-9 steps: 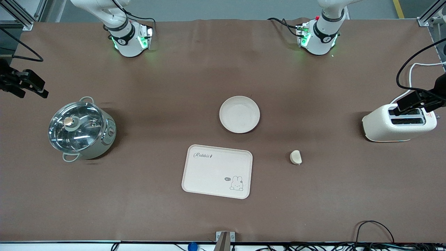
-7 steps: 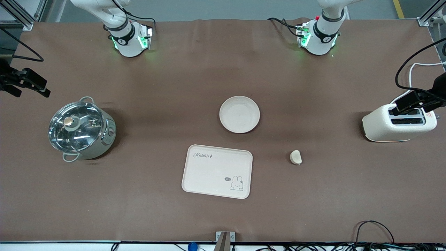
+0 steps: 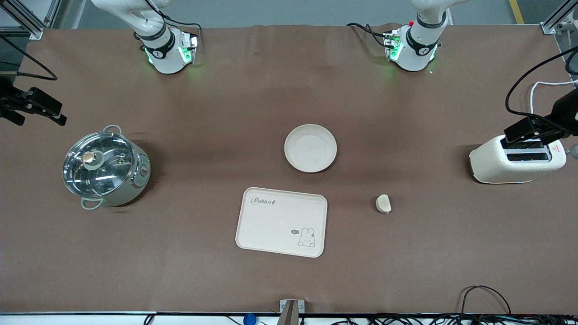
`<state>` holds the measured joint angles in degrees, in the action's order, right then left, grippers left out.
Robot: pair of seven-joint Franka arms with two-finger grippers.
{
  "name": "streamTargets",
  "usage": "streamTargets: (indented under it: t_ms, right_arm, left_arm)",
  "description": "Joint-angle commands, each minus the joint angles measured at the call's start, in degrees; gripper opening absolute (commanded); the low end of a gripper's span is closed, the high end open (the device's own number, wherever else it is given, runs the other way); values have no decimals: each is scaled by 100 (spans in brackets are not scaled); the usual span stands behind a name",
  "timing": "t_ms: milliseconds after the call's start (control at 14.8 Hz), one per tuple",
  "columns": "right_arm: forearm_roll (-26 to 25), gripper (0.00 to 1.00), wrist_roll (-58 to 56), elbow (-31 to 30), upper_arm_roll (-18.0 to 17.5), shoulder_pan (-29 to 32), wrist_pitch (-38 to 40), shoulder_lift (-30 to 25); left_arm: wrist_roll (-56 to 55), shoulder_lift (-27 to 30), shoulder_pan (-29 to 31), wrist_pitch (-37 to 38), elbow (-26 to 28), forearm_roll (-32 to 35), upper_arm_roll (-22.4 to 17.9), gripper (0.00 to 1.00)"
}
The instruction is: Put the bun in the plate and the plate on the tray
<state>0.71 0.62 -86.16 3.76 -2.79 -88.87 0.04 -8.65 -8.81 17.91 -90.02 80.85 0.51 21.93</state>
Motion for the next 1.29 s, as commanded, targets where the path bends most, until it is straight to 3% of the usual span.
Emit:
streamTargets:
  t_ms: [0, 135, 406, 676, 812, 1082, 1217]
  right_arm:
    - [44, 100, 44, -15, -7, 68, -103, 75]
    - [44, 100, 26, -6, -7, 86, -191, 145]
    - [52, 100, 53, 11, -7, 42, -244, 215]
    - [53, 100, 53, 2, -7, 86, -236, 251]
    - [61, 100, 44, 11, -7, 77, -227, 277]
    - [70, 100, 44, 2, -7, 68, -174, 277]
    - [350, 100, 18, -24, 2, 86, -183, 277]
  left_arm:
    - [-49, -295, -6, -50, 89, 28, 40, 100]
    - [-137, -752, -68, -295, 211, -120, 101, 100]
    - [-994, -1034, -585, -2025, 1327, -192, 110, 100]
    - [-1945, -1579, -1200, -2336, 1346, 615, 110, 100]
    - [-2018, -1659, -1281, -2432, 1407, 643, 110, 100]
    - [-2026, -1563, -1255, -3248, 2162, 661, 110, 100]
    - [-2026, -1554, -1263, -3442, 2347, 670, 110, 100]
